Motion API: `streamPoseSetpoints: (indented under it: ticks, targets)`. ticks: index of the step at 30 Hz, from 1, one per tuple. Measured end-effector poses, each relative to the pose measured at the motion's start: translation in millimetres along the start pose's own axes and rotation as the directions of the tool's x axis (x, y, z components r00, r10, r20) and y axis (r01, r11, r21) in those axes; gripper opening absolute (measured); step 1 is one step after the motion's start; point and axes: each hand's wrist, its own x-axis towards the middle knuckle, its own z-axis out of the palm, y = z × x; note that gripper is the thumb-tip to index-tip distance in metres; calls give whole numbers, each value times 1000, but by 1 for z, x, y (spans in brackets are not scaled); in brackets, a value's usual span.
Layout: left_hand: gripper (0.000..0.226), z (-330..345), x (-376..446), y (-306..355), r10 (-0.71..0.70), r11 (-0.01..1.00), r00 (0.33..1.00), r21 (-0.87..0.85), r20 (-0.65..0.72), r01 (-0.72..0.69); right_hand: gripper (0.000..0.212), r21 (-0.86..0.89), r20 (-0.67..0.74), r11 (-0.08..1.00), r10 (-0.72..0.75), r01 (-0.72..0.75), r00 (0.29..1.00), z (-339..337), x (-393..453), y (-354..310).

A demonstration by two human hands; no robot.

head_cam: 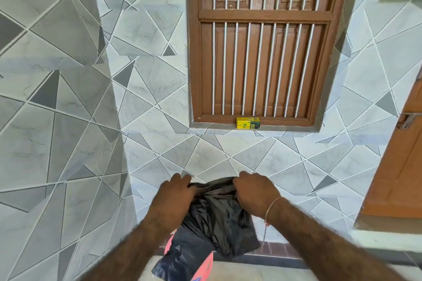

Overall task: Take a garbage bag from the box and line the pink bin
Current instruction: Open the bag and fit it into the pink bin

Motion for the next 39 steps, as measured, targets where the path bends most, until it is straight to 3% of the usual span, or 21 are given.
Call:
streamPoseSetpoints:
  ticks: [3, 5, 7, 9, 11, 14, 16, 19, 21, 22, 25, 28, 31, 33, 35, 37, 39]
  targets:
    - [45, -4, 9, -9, 18, 994, 999, 108, 41, -22, 36, 54, 9, 996, 77, -78, 997, -1, -1, 12]
    - [49, -8, 13, -13, 53, 993, 999, 109, 1, -53, 28, 13, 4, 996, 91, -91, 996, 0, -2, 15]
    - [43, -8, 13, -18, 131, 989, 990, 78, -44, -127, 28, -47, -6, 994, 100, -101, 995, 1, -7, 21]
    - [38, -7, 11, -26, 206, 976, 979, 70, -7, -205, 29, -89, -11, 993, 81, -81, 997, 6, -11, 29]
    - [33, -6, 12, -32, 203, 975, 979, 95, 0, -202, 29, -135, 5, 990, 51, -50, 999, 10, -13, 31]
    - [23, -12, 16, -24, 23, 996, 1000, 83, 9, -23, 28, -165, 64, 985, 70, -58, 995, 12, -13, 28]
    - [11, -16, 20, -18, -181, 981, 983, -76, 5, 181, 26, -111, 45, 989, 106, -101, 993, 9, -11, 25]
    - [28, -12, 20, -6, -510, 747, 860, -495, -1, 443, 40, 43, -55, 977, 210, -208, 976, 2, -8, 18]
    - [34, -7, 19, 2, -626, 611, 780, -614, 10, 499, 47, 94, -104, 960, 272, -262, 957, 0, -5, 13]
    - [34, -4, 18, 6, -643, 599, 766, -624, 0, 502, 42, 96, -119, 955, 290, -280, 950, 1, -3, 12]
    - [20, 12, 12, 10, -569, 739, 819, -480, -69, 473, 24, 94, -124, 938, 344, -335, 931, 1, -2, 13]
    - [21, 24, 0, 0, -256, 926, 967, -290, -12, 242, 27, 42, -72, 916, 401, -399, 913, 3, -8, 34]
    - [26, 23, -14, -22, -73, 992, 970, -87, 230, 95, 31, -5, -14, 918, 396, -396, 918, 16, -18, 57]
    - [26, 22, -16, -34, -155, 987, 951, -8, 267, 163, 34, -3, 22, 939, 345, -345, 938, 29, -24, 59]
    - [27, 20, -14, -36, -345, 899, 919, -213, 190, 382, 34, -27, 33, 954, 299, -298, 954, 38, -26, 56]
    - [27, 22, -8, -37, -514, 672, 831, -502, 214, 545, 34, -75, 22, 967, 244, -242, 970, 41, -25, 51]
    - [42, 30, -5, -37, -520, 432, 781, -683, 344, 589, 36, -70, 20, 970, 234, -232, 972, 39, -23, 52]
